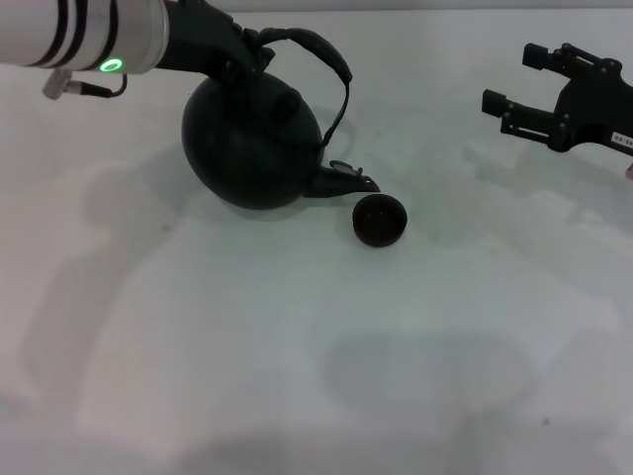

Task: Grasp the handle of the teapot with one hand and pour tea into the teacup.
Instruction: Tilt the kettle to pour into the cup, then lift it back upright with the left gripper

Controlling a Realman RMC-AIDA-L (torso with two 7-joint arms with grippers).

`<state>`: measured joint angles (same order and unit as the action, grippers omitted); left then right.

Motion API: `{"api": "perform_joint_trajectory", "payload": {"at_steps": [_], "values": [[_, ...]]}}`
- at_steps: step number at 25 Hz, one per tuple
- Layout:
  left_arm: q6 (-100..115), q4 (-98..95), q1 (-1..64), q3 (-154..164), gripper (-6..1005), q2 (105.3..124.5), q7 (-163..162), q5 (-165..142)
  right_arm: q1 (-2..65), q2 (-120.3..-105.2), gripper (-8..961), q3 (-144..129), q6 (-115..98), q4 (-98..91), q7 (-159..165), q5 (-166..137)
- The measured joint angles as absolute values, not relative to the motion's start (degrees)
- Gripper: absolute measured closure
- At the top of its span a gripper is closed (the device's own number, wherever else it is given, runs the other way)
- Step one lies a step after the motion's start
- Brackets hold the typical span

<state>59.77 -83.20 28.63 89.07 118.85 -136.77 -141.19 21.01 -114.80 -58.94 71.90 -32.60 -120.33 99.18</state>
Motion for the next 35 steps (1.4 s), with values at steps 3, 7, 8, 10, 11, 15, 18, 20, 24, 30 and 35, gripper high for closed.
{"api": "perform_joint_trajectory", "payload": {"at_steps": [3, 7, 8, 10, 11, 15, 18, 20, 24, 30, 35], "values": [[60.56, -83.84, 28.85, 89.12, 833, 118.88, -137.1, -141.68, 21.07, -114.79, 103, -58.73, 71.9, -32.61, -120.32, 99.1], [61.67, -84.19, 29.28, 89.16, 834, 118.85, -137.64, -142.83, 21.25, -114.78, 102, -58.71, 71.87, -32.6, -120.32, 99.11], [61.93, -84.24, 29.36, 89.28, 834, 118.84, -137.79, -142.97, 21.3, -114.79, 102, -58.71, 71.8, -32.61, -120.32, 99.11], [62.51, -84.26, 29.64, 89.55, 834, 118.8, -138.08, -143.01, 21.33, -114.82, 102, -58.71, 71.71, -32.61, -120.31, 99.12], [62.74, -84.31, 29.78, 89.65, 833, 118.8, -138.14, -143.01, 21.34, -114.84, 102, -58.71, 71.71, -32.61, -120.29, 99.12], [63.63, -84.95, 30.05, 89.74, 832, 118.82, -138.33, -143.36, 21.44, -114.87, 102, -58.7, 71.53, -32.61, -120.04, 99.18], [64.36, -85.75, 30.24, 90.14, 833, 118.83, -139.1, -144.63, 21.57, -114.87, 102, -58.7, 70.86, -32.61, -119.51, 99.22], [64.86, -86.14, 30.46, 90.5, 833, 118.85, -139.53, -145.28, 21.62, -114.88, 102, -58.7, 70.68, -32.61, -119.45, 99.23], [65.74, -86.53, 31.14, 91.06, 833, 118.89, -140.29, -146.2, 21.62, -114.87, 102, -58.7, 70.67, -32.61, -119.44, 99.23], [67.29, -86.58, 32.55, 91.98, 833, 118.85, -141.3, -147.31, 21.62, -114.87, 102, -58.71, 70.6, -32.61, -119.44, 99.24], [68.08, -86.58, 33.38, 92.02, 834, 118.82, -141.9, -147.43, 21.62, -114.87, 102, -58.71, 70.57, -32.61, -119.43, 99.23]]}}
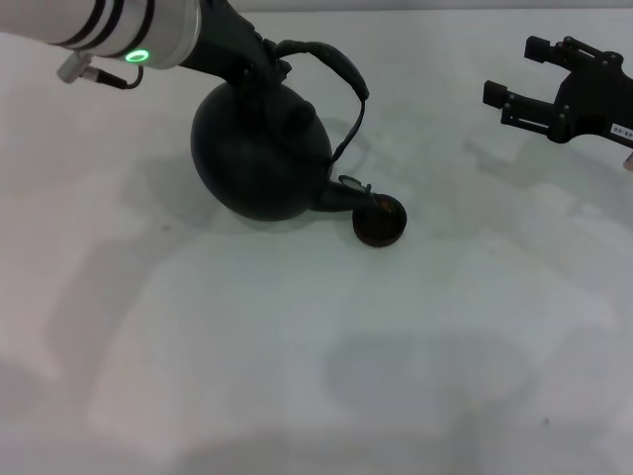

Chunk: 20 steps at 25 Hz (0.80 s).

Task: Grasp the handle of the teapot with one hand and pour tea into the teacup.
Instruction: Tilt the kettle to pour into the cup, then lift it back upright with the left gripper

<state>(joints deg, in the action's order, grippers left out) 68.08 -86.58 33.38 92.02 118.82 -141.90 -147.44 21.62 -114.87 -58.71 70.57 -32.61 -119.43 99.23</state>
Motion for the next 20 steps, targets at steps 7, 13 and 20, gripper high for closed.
{"api": "perform_joint_trajectory", "payload": {"at_steps": [7, 13, 20], "values": [[69.26, -86.58, 34.0, 92.02, 834, 118.87, -142.02, -148.83, 21.62, -114.94, 102, -58.71, 70.48, -32.6, -119.44, 99.14], [69.71, -86.57, 34.25, 92.02, 834, 118.91, -142.11, -148.94, 21.62, -114.96, 102, -58.71, 70.48, -32.61, -119.44, 99.08], [70.86, -86.57, 34.72, 92.05, 834, 118.93, -142.12, -150.38, 21.62, -114.96, 102, -58.74, 70.48, -32.61, -119.44, 99.1]]}}
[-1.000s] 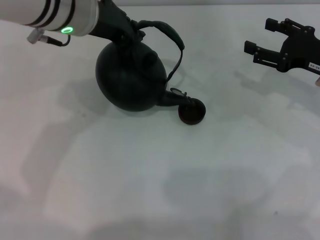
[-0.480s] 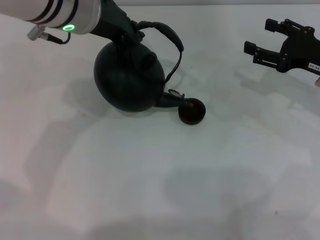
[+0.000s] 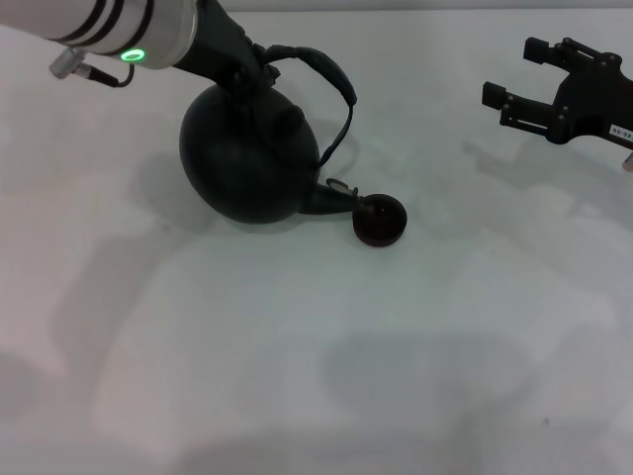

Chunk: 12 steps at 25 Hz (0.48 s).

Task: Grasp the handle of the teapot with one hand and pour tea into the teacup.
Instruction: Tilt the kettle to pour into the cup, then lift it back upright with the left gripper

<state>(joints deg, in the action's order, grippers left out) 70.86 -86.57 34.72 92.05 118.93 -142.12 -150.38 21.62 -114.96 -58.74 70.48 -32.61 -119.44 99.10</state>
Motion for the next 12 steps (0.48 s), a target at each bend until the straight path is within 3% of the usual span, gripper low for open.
{"api": "perform_joint_trajectory", "payload": {"at_steps": [12], "values": [[72.4, -86.57, 36.32, 92.8, 833, 118.82, -142.27, -152.07, 21.67, -115.02, 102, -58.78, 70.35, -32.59, -119.44, 99.15]]}}
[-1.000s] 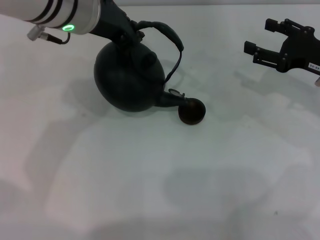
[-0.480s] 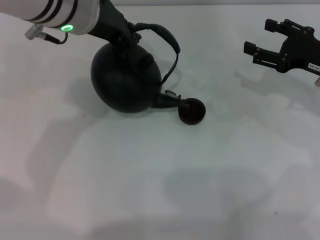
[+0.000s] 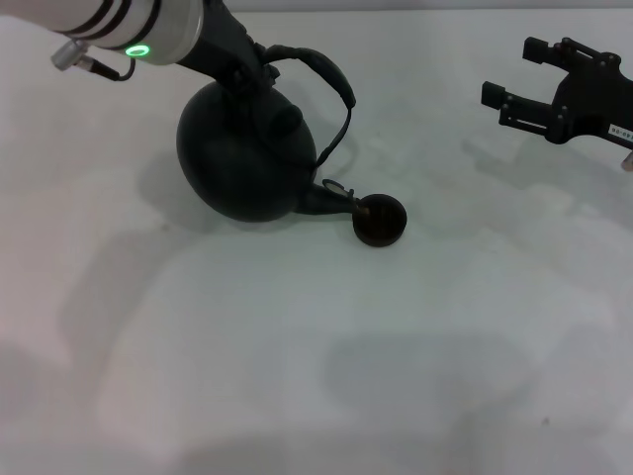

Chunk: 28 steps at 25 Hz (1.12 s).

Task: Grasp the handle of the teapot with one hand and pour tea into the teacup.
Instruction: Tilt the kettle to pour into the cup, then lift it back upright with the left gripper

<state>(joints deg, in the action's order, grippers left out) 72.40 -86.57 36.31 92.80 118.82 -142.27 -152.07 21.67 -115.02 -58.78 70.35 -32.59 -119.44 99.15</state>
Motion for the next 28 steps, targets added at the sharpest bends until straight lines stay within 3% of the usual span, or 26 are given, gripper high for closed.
{"api": "perform_joint_trajectory", "payload": {"at_steps": [28], "values": [[71.49, -86.57, 35.93, 92.43, 837, 119.02, -142.71, -151.25, 23.06, -115.05, 102, -58.7, 69.44, -31.2, -119.86, 99.04]]}}
